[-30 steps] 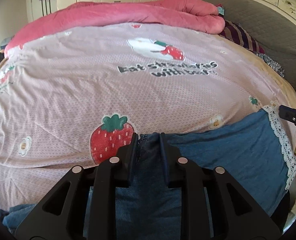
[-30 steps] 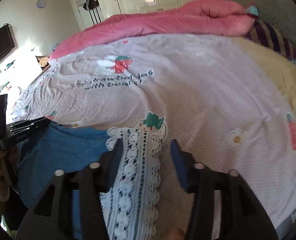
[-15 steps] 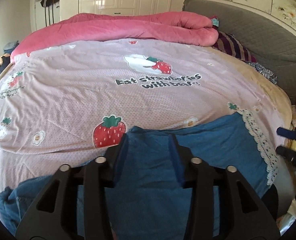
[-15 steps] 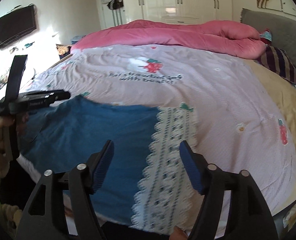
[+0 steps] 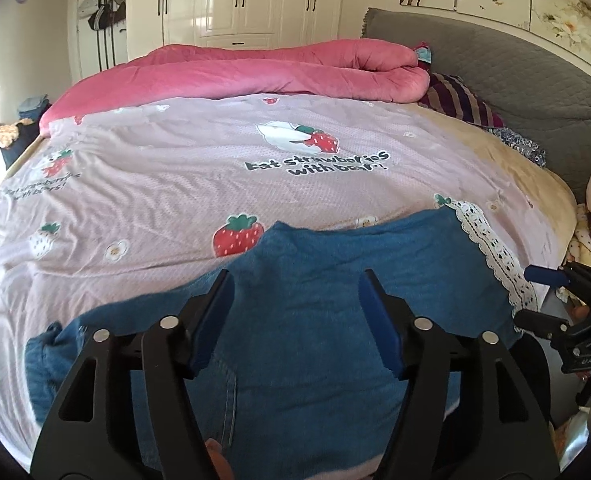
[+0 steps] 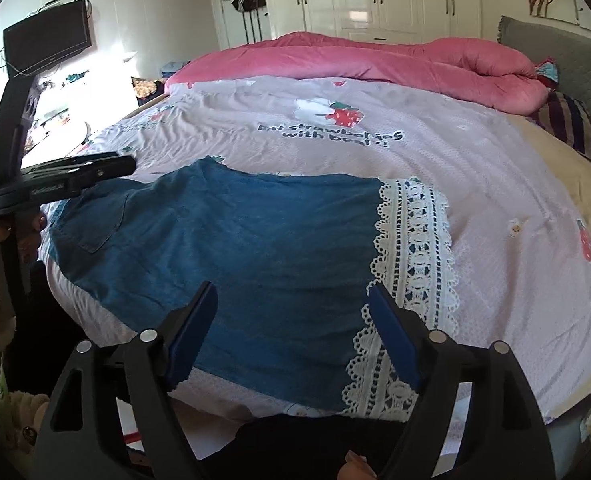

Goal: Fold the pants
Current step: 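Smooth and straighten the pants on the bed, then open both tools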

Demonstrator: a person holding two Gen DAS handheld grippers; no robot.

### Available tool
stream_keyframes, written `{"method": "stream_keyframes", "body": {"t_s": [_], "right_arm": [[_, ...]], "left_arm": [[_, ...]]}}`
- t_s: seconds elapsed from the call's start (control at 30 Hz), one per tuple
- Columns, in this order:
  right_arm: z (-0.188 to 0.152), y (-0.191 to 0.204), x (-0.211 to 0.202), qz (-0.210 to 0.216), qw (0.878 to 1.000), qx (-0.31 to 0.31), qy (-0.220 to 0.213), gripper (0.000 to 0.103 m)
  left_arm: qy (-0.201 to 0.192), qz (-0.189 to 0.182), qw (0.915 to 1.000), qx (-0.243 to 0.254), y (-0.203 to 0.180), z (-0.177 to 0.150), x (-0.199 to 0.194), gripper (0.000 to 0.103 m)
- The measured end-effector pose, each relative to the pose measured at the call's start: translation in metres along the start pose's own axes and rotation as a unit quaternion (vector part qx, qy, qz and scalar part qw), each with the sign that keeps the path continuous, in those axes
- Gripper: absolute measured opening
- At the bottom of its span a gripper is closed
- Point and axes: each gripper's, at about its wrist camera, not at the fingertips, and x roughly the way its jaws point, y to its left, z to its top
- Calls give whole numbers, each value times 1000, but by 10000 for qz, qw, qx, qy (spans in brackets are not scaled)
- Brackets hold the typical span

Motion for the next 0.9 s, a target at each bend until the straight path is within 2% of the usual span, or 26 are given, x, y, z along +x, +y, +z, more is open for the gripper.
{"method": "stream_keyframes", "body": {"t_s": [0.3,0.43,0.6,0.73,0.9], "right_arm": [[-12,-1,-7,63,9996,224,154,82],[-22,-10,-2,11,9979,492,421,82],[-34,-29,11,-109,9920,952,817,83],[-45,-39,21,-34,9873,1266,960,83],[-46,-34,24,15,9887,1184,920,90]], "left_arm": [[17,333,9994,55,15,-27,-20,78],[192,782,9968,-6,39,-54,-25,79],[605,1064,9919,-334,74,-81,-15,79],[669,981,9915,-532,90,-90,-8,79],[613,1055,9916,-436,91,-94,-1,79]]}}
